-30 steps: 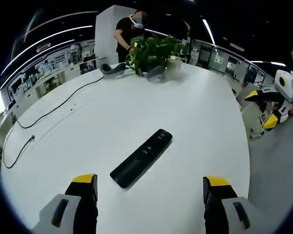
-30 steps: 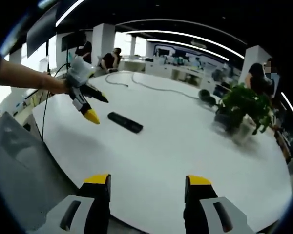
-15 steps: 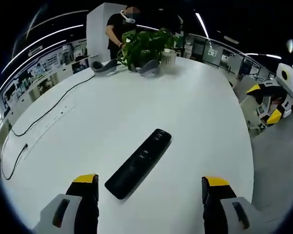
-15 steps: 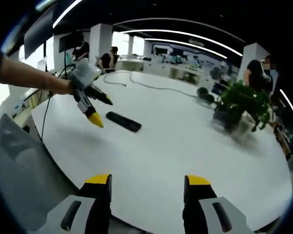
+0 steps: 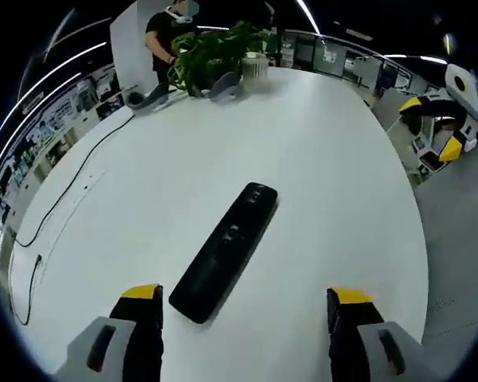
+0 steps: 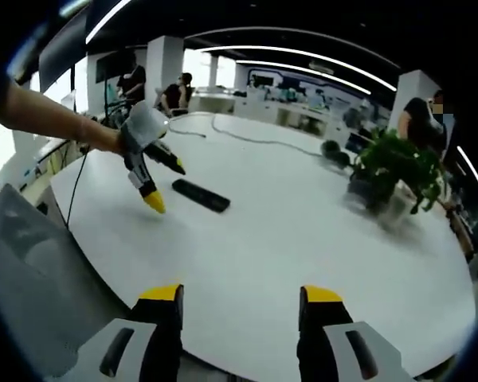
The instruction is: Press the specified remote control buttons in sequence, fully releasing each button before pressing the next.
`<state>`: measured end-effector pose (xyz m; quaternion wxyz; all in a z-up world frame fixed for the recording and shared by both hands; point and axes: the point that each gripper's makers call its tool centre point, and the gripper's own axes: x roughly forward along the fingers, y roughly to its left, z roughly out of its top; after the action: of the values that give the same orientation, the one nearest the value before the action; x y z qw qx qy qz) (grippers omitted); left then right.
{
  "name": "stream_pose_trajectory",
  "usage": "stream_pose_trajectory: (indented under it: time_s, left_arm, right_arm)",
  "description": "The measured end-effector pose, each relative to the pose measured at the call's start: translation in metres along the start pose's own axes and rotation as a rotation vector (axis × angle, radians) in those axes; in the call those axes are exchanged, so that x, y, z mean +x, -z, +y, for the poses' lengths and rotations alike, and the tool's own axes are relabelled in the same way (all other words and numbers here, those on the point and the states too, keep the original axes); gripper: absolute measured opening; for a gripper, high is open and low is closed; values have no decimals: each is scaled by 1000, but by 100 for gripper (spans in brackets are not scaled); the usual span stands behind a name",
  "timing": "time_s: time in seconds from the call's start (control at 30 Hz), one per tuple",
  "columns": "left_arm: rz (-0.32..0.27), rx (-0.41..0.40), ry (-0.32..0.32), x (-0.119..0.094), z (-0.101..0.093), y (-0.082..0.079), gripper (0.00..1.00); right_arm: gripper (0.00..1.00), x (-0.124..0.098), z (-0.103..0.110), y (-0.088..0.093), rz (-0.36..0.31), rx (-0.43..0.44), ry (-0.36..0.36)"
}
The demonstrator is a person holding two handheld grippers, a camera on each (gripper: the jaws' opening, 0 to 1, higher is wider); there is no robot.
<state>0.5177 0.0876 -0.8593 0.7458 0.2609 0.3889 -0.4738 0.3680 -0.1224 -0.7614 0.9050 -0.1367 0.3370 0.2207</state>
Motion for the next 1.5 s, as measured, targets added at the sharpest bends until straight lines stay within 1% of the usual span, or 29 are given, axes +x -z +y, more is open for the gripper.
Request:
stream_pose_trajectory:
  time_s: [0.1, 0.33, 0.37, 0.4, 0.53, 0.63, 0.73, 0.87, 1.0, 1.07, 1.13, 1.23, 1.37, 1.43, 1.5]
  left_arm:
    - [15, 19, 3, 4, 2, 1, 89]
    - [35, 28, 14, 11, 6, 1, 88]
    - [53, 23, 7, 11, 9, 3, 89]
    - [44, 11, 15, 12, 9, 2, 88]
    - [56, 15, 39, 13, 8, 1, 87]
    - [63, 27, 65, 14, 4, 1, 83]
    - [61, 43, 75, 14, 2, -1, 81]
    - [58, 57, 83, 12, 1, 0, 76]
    - [63, 68, 88, 10, 3, 1, 67]
    - [66, 77, 91, 9, 4, 2, 60]
    - [70, 105, 105, 8, 2, 3, 56]
    - [96, 145, 124, 6, 2, 4, 48]
    - [109, 163, 130, 7, 1, 4, 42]
    - [110, 175, 133, 6, -1, 4, 36]
    - [114, 202, 136, 5, -4, 6, 26]
  right_arm:
    - [56, 0, 0, 1, 4, 0, -1]
    - [55, 1, 1, 2, 10, 5, -9]
    - [55, 1, 1, 2, 11, 6, -10]
    - [55, 1, 1, 2, 10, 9, -9]
    - [52, 1, 0, 0, -2, 21, -10]
    - [52, 1, 1, 1, 2, 20, -10]
    - [51, 1, 1, 1, 5, 18, -13]
    - [46, 1, 2, -1, -8, 24, -19]
    - [46, 1, 1, 0, -4, 25, -14]
    - [45, 1, 1, 0, -3, 23, -17]
    - [44, 1, 1, 0, -1, 20, -18]
    - [44, 1, 2, 0, 1, 22, -20]
    - [43, 1, 1, 0, -1, 24, -15]
    - [43, 1, 0, 0, -2, 27, -15]
    - [42, 1, 1, 0, -3, 31, -19]
